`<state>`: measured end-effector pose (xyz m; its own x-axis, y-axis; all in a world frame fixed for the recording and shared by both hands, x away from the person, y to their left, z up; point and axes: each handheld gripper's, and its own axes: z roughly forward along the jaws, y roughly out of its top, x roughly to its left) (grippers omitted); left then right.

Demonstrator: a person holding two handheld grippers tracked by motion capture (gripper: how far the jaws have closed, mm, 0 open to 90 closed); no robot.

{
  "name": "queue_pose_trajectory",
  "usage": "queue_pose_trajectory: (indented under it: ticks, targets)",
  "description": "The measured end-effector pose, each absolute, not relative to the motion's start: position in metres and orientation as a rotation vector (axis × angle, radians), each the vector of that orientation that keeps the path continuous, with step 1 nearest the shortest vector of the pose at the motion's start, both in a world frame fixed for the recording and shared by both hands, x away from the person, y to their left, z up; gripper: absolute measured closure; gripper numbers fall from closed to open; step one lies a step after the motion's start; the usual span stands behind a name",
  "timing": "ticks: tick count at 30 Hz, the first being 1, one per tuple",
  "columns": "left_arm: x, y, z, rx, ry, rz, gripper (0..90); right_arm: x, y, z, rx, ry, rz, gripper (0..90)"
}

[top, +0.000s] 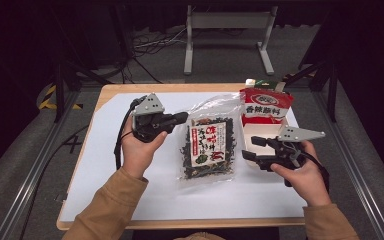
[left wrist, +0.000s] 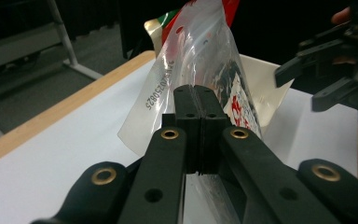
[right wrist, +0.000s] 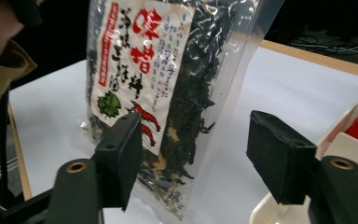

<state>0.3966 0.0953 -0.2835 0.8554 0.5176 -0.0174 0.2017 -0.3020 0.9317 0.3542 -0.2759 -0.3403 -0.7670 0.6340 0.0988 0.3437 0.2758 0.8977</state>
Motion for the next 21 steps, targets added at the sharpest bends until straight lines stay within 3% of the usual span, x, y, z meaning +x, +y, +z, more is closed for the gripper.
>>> queue_pose_trajectory:
  ticks: [7,21]
  targets:
    - [0.388,0.095,-0.276,1.865,0.492,0.347,89.7,0.371,-0.262,-0.346,0.925,2.334,1.481,29.8]
    - [0.382,0.095,-0.274,1.855,0.457,0.333,89.8,0.398,-0.228,-0.364,0.812,2.453,1.611,30.4]
